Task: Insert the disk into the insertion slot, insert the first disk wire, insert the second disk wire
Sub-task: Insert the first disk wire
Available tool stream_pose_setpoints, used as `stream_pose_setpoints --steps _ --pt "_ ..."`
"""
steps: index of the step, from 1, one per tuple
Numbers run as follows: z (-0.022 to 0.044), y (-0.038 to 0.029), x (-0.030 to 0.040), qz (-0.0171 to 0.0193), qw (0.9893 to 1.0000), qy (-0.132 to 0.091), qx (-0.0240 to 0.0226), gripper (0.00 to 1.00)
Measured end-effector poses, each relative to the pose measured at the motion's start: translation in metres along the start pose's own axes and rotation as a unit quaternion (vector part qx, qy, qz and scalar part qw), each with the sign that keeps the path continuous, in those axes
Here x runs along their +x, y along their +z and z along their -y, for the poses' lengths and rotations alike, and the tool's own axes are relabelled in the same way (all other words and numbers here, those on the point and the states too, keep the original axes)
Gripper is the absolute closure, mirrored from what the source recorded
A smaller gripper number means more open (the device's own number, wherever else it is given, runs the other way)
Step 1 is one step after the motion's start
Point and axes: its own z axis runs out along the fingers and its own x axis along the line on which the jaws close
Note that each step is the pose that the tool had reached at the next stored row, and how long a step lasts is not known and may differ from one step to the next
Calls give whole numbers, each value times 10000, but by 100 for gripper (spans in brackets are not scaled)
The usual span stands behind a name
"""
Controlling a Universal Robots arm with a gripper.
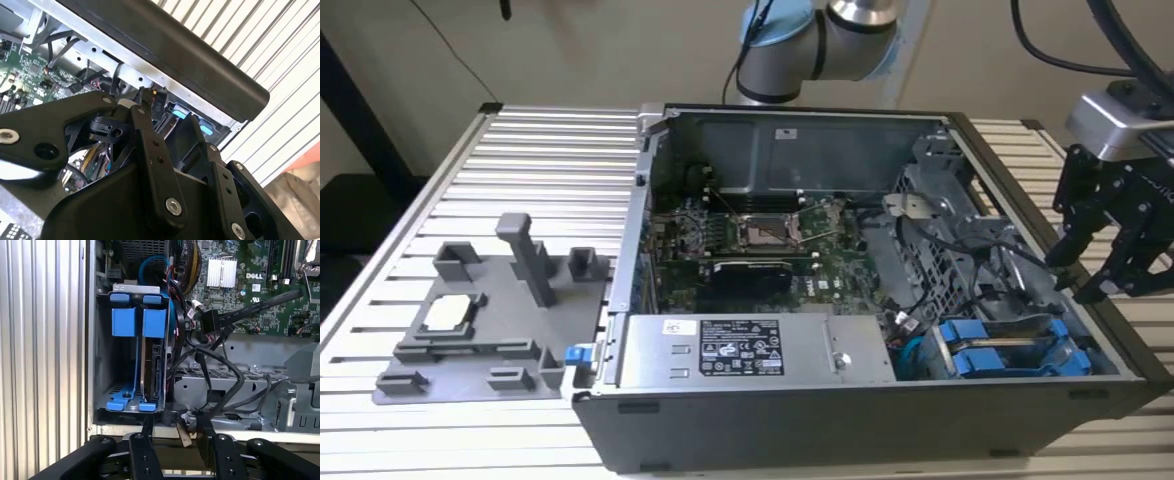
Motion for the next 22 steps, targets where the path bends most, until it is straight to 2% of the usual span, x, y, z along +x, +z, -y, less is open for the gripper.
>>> stream_pose_setpoints --steps 6,13,14,15,17,18,22 --pt "13 3 -1 11 9997 -253 -3 53" --pt "14 4 -2 12 9995 -311 -4 53" --pt "14 4 -2 13 9995 -317 -4 55" --pt "14 5 -2 13 9995 -321 -4 62" --pt "14 5 -2 13 9995 -324 -4 62" --pt "14 5 -2 13 9995 -324 -4 68" --pt "17 6 -3 14 9995 -329 -4 68"
